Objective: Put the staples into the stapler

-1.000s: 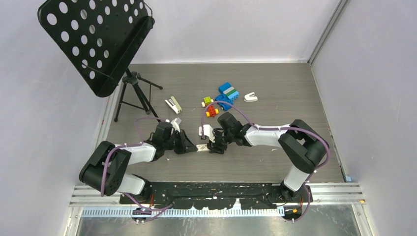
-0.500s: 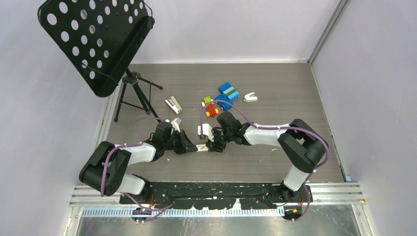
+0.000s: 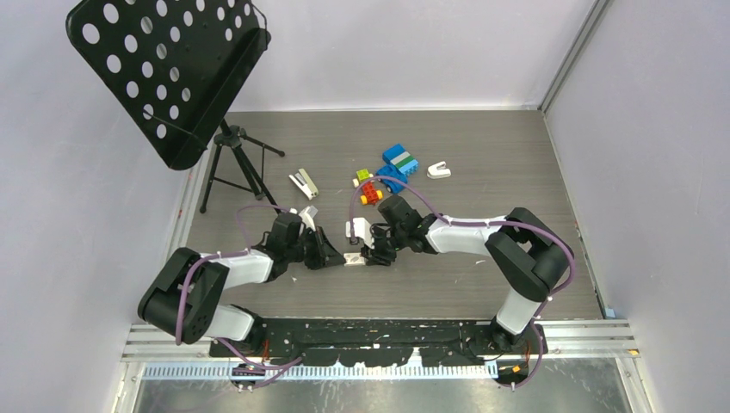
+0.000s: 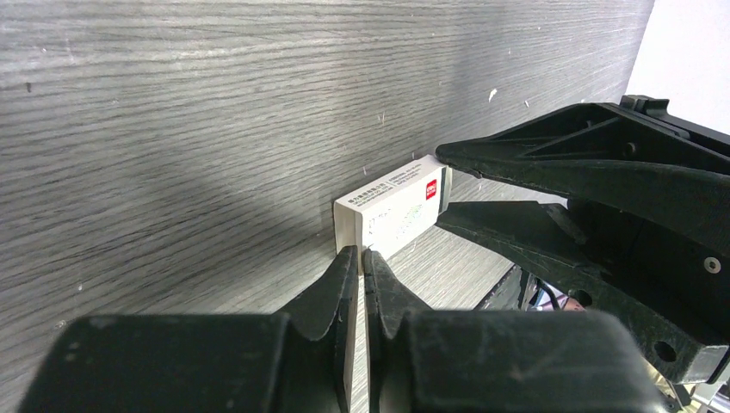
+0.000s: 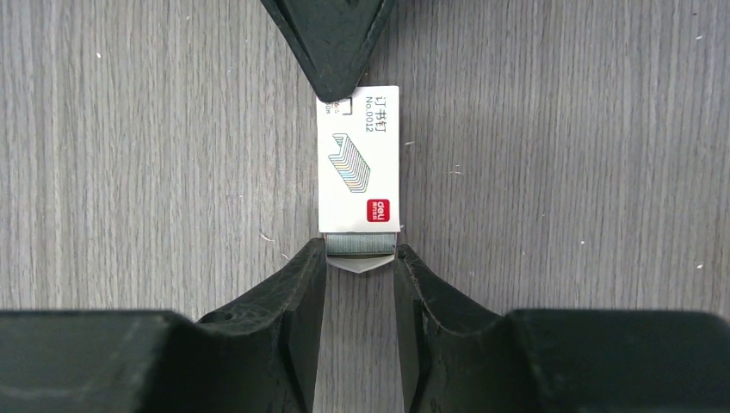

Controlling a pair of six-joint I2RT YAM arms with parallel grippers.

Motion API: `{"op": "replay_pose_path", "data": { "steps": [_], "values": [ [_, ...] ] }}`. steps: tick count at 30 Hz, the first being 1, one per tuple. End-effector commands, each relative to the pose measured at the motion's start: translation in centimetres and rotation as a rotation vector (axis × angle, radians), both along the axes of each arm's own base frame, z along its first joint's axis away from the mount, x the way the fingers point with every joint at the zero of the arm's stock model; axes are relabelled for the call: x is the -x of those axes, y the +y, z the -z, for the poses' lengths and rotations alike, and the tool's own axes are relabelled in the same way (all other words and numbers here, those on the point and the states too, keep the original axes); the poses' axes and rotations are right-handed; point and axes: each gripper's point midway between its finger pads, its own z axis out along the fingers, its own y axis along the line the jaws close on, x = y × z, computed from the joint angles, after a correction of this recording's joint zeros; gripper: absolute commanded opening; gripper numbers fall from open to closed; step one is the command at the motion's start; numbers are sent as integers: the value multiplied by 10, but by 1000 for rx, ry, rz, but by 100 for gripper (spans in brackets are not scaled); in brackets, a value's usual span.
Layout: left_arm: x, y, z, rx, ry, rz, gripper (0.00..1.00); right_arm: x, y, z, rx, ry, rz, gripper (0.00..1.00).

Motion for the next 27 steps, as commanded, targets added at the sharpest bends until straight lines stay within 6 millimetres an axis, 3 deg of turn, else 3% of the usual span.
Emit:
{"op": "replay_pose_path", "data": {
  "steps": [1,6,27],
  "values": [
    [-7,1,-8,-14,-38,3,8,-1,-3,-3,24,-23,-5,31],
    [-7,1,-10,-19,-42,7,5,-1,-12,0,61,-25,13,26],
    [-8,1,-12,-15,-41,3,4,2,-42,6,133,-44,107,25]
  ]
}}
